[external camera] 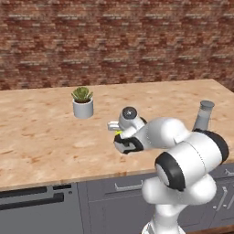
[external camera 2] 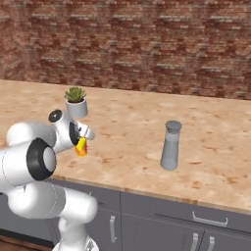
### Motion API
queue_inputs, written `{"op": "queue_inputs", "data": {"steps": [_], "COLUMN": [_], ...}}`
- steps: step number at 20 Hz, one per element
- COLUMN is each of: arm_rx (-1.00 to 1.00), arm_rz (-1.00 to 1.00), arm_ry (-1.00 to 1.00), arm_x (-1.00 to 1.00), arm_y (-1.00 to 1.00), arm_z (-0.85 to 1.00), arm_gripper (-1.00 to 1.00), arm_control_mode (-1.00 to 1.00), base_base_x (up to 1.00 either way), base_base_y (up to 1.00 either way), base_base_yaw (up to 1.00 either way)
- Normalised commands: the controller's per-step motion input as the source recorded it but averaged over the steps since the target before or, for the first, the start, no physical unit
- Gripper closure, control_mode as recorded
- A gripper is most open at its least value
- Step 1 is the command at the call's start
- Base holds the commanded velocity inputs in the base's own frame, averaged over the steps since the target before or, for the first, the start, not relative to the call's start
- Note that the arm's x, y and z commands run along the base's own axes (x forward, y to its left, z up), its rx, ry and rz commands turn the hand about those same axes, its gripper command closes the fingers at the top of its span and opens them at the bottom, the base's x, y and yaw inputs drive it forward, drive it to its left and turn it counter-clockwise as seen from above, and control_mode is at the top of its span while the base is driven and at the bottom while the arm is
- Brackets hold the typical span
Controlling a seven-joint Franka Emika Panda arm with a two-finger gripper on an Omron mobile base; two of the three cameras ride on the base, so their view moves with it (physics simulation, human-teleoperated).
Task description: Place the pitcher and cup on the dining counter for serving.
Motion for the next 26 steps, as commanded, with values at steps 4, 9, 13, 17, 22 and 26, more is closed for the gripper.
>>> {"op": "queue_inputs", "data": {"steps": [4, 9, 13, 17, 22, 26], "arm_rx": [0.0, 0.0, 0.0, 0.0, 0.0, 0.0], "arm_rz": [0.0, 0.0, 0.0, 0.01, 0.09, 0.13], "arm_ry": [-0.11, -0.18, -0.23, -0.23, -0.23, -0.23], "arm_x": [-0.35, -0.73, -1.0, -1.0, -1.0, -1.0], "arm_y": [0.0, 0.0, 0.0, 0.0, -0.02, -0.19], "arm_z": [0.97, 1.0, 1.0, 1.0, 0.92, 0.46], "arm_gripper": [-1.0, -1.0, -1.0, -1.0, -1.0, -1.0], "arm_control_mode": [-1.0, -1.0, -1.0, -1.0, -1.0, -1.0], "base_base_x": [0.0, 0.0, 0.0, 0.0, 0.0, 0.0], "base_base_y": [0.0, 0.0, 0.0, 0.0, 0.0, 0.0], "base_base_yaw": [0.0, 0.0, 0.0, 0.0, 0.0, 0.0]}}
